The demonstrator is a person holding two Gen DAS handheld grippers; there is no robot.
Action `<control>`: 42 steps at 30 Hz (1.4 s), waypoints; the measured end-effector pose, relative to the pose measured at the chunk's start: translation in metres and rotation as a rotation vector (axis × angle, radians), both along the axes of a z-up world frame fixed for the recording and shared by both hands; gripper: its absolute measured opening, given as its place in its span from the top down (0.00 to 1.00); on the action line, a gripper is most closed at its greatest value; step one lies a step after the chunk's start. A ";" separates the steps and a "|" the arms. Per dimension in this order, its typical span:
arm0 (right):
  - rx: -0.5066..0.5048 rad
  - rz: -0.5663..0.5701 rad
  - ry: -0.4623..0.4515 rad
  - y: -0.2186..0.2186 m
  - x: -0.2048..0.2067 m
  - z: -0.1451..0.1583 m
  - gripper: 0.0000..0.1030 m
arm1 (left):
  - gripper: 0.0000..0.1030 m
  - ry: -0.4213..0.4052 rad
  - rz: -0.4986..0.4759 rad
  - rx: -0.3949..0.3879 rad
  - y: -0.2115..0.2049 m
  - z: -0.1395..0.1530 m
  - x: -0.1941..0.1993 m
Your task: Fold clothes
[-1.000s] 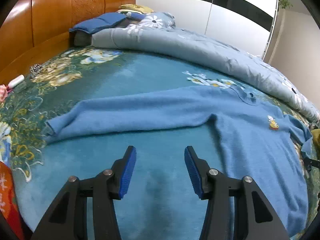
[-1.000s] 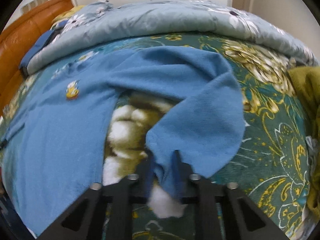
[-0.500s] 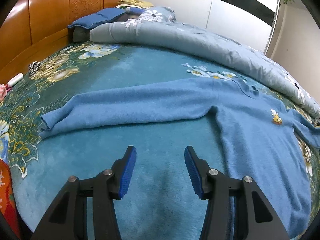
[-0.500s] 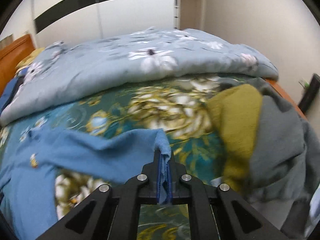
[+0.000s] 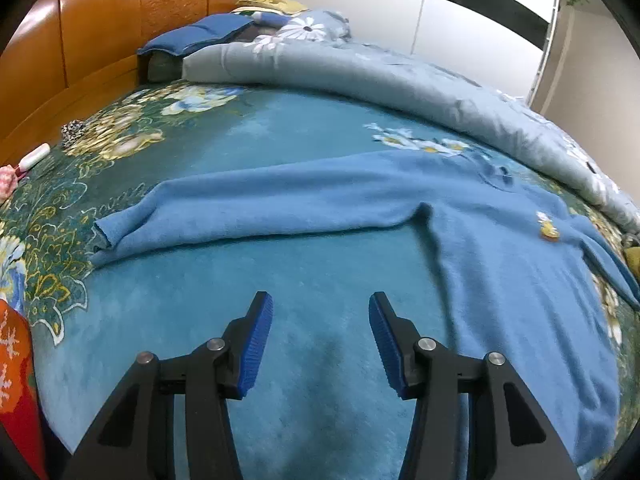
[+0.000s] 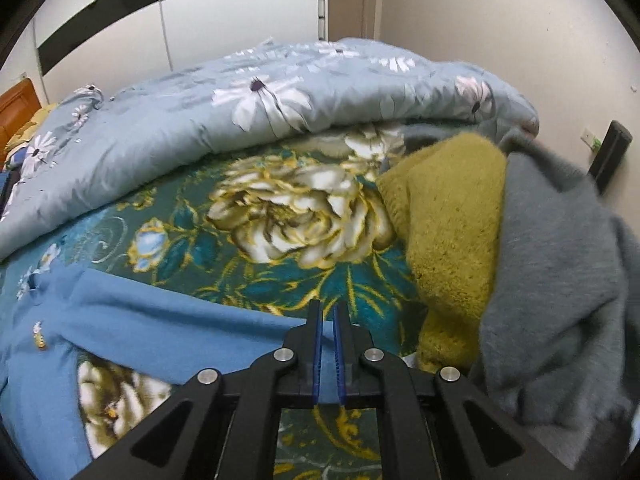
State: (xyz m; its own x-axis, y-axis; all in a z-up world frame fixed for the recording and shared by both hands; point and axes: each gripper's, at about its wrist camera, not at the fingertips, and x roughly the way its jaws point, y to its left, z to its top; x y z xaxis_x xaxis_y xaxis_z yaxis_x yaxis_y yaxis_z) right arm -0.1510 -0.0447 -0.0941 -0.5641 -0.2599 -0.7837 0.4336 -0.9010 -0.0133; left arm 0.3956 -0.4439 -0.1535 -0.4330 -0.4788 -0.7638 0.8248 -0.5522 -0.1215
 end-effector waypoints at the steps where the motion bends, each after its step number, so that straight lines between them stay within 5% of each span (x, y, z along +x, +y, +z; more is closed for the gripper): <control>1: -0.022 0.018 0.007 -0.002 0.012 0.005 0.92 | 0.50 0.008 -0.011 0.004 0.004 0.001 0.000; 5: -0.132 0.217 -0.105 -0.014 0.090 -0.007 0.77 | 0.50 0.015 -0.061 0.020 0.025 -0.001 0.000; 9: -0.156 0.430 -0.276 -0.038 0.183 -0.049 0.77 | 0.50 0.011 -0.114 0.039 0.048 -0.005 0.002; 15: -0.190 0.519 -0.400 -0.051 0.255 -0.079 0.77 | 0.50 -0.008 -0.164 0.043 0.077 -0.012 0.012; 23: -0.205 0.498 -0.433 -0.055 0.275 -0.090 0.75 | 0.50 -0.008 -0.166 0.079 0.092 -0.019 0.026; 25: -0.214 0.499 -0.441 -0.055 0.276 -0.088 0.80 | 0.50 -0.007 -0.158 0.086 0.093 -0.019 0.028; 27: -0.217 0.506 -0.442 -0.053 0.278 -0.086 0.96 | 0.50 -0.005 -0.157 0.088 0.093 -0.018 0.029; 32: -0.160 0.421 -0.325 -0.022 0.264 -0.069 0.97 | 0.50 -0.006 -0.187 0.082 0.100 -0.015 0.026; 42: -0.133 0.358 -0.345 -0.006 0.245 -0.079 0.97 | 0.50 -0.034 -0.253 0.039 0.117 -0.011 0.003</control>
State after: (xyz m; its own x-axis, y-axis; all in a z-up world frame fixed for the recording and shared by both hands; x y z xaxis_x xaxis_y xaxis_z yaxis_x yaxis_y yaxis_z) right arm 0.0940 -0.0502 -0.1736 -0.1357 -0.4997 -0.8555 0.6743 -0.6793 0.2898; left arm 0.3985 -0.3266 -0.1641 -0.5088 -0.3284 -0.7958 0.6652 -0.7367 -0.1213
